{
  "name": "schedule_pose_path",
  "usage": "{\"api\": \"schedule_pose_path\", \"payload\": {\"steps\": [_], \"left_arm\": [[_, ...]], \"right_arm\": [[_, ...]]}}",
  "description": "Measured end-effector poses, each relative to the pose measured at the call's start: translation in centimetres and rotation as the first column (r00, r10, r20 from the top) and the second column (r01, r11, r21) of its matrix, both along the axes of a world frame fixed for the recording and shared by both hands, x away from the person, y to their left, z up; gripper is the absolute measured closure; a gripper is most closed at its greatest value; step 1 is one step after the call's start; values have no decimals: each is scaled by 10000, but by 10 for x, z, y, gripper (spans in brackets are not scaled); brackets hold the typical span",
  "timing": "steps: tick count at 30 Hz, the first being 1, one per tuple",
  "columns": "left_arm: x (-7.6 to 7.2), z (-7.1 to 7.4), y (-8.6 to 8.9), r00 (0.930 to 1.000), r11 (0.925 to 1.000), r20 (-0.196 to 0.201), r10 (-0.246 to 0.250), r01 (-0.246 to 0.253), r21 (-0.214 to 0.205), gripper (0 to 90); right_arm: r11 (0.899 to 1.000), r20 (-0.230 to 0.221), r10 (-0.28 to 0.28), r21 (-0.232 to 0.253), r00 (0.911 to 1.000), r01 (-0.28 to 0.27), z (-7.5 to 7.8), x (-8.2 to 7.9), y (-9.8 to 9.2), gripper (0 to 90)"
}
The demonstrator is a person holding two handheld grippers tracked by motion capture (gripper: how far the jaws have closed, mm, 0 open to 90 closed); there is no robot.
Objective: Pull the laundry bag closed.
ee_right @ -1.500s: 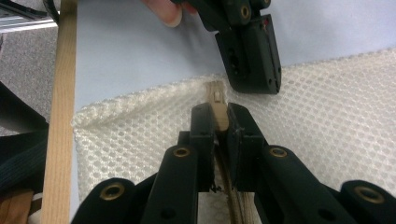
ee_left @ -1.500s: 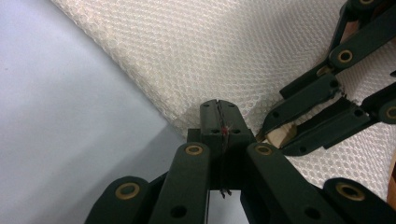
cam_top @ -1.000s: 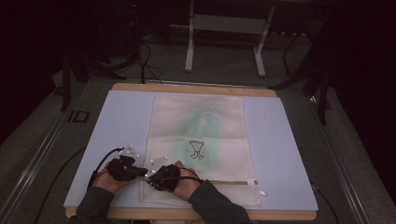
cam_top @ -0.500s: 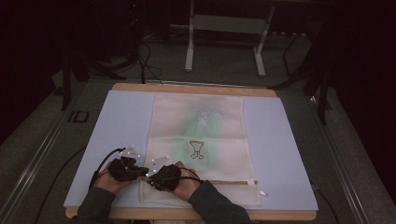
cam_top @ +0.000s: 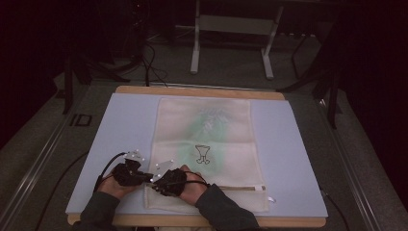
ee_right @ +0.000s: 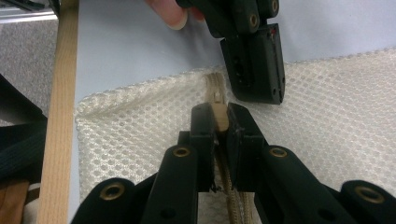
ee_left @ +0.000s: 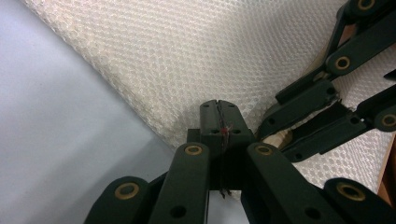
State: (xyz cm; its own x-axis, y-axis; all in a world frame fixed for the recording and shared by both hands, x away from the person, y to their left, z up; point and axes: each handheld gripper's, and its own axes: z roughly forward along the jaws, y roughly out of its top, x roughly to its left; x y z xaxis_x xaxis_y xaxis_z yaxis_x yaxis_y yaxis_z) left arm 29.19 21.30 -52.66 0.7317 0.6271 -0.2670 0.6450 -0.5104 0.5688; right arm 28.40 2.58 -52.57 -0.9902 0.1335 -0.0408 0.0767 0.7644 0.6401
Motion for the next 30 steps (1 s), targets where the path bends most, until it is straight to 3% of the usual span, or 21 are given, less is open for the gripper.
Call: {"api": "schedule_pose_path", "payload": {"steps": [11,30], "left_arm": [[-1,1,-2,9999,9999,134,-42,40,154,900],[-1,0,0,9998,9999,158,-122,122,34,900]], "right_arm": [[9999,-61,104,-94,9999,-105,1,2,-4,824],[9986,219,93,-514,9997,-82,7,-3,-12,823]]}}
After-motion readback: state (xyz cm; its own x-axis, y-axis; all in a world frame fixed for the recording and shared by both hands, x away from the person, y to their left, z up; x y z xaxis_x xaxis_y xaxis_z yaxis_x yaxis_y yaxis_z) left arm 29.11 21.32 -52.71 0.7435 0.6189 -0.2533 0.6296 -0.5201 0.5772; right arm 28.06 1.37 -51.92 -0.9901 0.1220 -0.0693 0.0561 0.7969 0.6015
